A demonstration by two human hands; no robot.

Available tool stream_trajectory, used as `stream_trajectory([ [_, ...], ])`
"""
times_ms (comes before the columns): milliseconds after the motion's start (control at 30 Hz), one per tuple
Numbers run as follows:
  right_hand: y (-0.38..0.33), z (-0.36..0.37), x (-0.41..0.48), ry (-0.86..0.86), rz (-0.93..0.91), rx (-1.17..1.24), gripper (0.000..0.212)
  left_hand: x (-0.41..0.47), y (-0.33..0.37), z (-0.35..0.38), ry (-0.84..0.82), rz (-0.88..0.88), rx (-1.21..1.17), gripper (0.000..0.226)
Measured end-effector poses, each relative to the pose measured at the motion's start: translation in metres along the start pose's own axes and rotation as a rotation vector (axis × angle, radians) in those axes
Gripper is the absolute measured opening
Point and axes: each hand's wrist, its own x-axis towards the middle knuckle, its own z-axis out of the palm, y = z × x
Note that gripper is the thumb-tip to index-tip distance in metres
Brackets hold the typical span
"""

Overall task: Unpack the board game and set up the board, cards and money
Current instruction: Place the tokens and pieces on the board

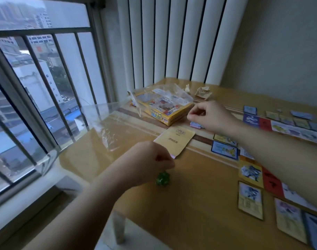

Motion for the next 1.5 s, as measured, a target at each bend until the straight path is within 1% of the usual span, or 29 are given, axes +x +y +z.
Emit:
stream_trajectory([
  [100,-0.016,0.005,-0.028,-0.099,-0.028,0.007,0.007,-0.013,0.001,0.009,-0.018,-0.012,0.097,0.006],
  [200,-0.023,0.01,-0.049,-0.155,-0.044,-0.004,0.006,-0.02,0.002,0.019,0.039,-0.042,0.237,0.022],
  [333,-0.027,0.005,-0.067,-0.159,-0.048,-0.009,0.005,-0.023,0.002,0.024,0.109,-0.051,0.373,0.027],
  [433,-0.03,-0.005,-0.079,-0.139,-0.059,-0.011,0.003,-0.026,0.005,0.024,0.123,-0.054,0.408,0.029],
  [600,-0.03,-0.029,-0.103,-0.099,-0.032,-0.001,0.006,-0.029,0.023,0.02,0.19,-0.059,0.345,0.025],
  [700,-0.024,-0.045,-0.126,-0.069,0.006,0.006,0.005,-0.025,0.052,0.025,0.266,0.048,0.297,0.023],
  [800,-0.009,-0.065,-0.159,-0.037,0.041,0.003,0.004,-0.019,0.09,0.045,0.27,0.159,0.259,0.019],
  [933,0.019,-0.095,-0.221,0.017,0.123,0.007,0.003,-0.014,0.148,0.08,0.205,0.27,0.266,0.02],
  [1033,0.045,-0.121,-0.277,0.06,0.248,0.024,0.006,-0.015,0.194,0.108,0.147,0.378,0.246,0.019],
  [1167,0.083,-0.151,-0.349,0.201,0.404,-0.021,0.008,-0.026,0.252,0.153,0.02,0.551,0.276,0.021],
  [1233,0.099,-0.162,-0.378,0.246,0.487,-0.065,0.004,-0.034,0.275,0.175,-0.036,0.623,0.278,0.02],
  [1267,0.106,-0.166,-0.392,0.251,0.524,-0.104,0.003,-0.038,0.285,0.185,-0.058,0.656,0.287,0.021],
  [1333,0.12,-0.173,-0.414,0.224,0.591,-0.213,0.007,-0.045,0.302,0.204,-0.089,0.717,0.316,0.022],
  [1400,0.133,-0.18,-0.432,0.157,0.662,-0.31,0.013,-0.049,0.313,0.22,-0.106,0.778,0.354,0.025],
  [1500,0.149,-0.191,-0.452,0.049,0.781,-0.365,0.02,-0.052,0.323,0.239,-0.159,0.86,0.354,0.029],
])
